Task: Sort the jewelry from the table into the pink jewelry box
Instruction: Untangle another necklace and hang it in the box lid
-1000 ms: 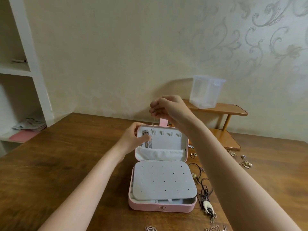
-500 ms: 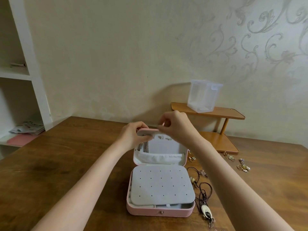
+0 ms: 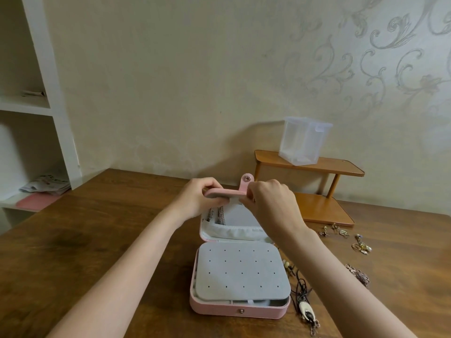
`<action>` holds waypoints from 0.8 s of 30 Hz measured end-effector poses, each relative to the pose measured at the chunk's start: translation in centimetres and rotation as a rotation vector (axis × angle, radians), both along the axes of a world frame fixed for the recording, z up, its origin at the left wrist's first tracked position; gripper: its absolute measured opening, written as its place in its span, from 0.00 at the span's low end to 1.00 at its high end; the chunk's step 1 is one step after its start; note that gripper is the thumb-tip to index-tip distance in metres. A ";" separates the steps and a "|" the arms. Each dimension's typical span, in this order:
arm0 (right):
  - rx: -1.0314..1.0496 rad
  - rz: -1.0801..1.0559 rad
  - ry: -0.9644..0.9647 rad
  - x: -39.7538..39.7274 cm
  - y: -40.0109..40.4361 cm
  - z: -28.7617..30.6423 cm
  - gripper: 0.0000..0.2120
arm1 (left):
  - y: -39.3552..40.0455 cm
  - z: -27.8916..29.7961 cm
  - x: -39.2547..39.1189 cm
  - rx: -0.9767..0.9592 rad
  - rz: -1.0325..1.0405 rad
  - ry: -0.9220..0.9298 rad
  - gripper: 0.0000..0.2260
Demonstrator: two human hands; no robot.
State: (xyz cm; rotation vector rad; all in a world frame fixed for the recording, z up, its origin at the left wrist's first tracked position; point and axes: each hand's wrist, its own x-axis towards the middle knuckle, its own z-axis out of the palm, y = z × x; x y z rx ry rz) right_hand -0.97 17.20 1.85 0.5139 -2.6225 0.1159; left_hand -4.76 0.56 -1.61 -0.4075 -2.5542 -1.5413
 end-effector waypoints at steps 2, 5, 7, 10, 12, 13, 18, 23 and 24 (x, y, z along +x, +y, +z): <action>-0.102 -0.048 -0.035 -0.1 0.0 -0.7 0.12 | 0.0 0.0 0.2 0.036 -0.016 -0.015 0.05; -0.202 -0.153 -0.056 -0.7 -0.2 -2.2 0.17 | 0.0 0.0 0.2 0.053 -0.013 -0.033 0.05; -0.227 -0.194 -0.025 -0.8 -0.5 -3.1 0.18 | 0.0 0.0 0.1 0.049 -0.011 -0.028 0.05; -0.314 -0.211 -0.028 -0.9 -1.0 -4.3 0.16 | 0.0 -0.2 -0.1 0.025 -0.011 -0.004 0.05; -0.348 -0.216 -0.101 -0.9 -1.2 -4.9 0.15 | 0.0 -0.3 -0.2 0.000 -0.004 0.021 0.06; -0.345 -0.212 -0.135 -0.9 -1.3 -5.1 0.15 | 0.0 -0.4 -0.2 -0.028 0.010 0.047 0.07; -0.212 -0.146 -0.206 -0.5 -1.7 -5.1 0.11 | 0.6 -2.2 0.2 -0.155 0.097 0.263 0.14; -0.027 -0.022 -0.193 0.7 -2.2 -4.5 0.04 | 1.3 -4.3 0.6 -0.275 0.129 0.481 0.25; -0.007 0.000 -0.174 0.9 -2.2 -4.4 0.05 | 1.5 -4.4 0.7 -0.257 0.152 0.485 0.24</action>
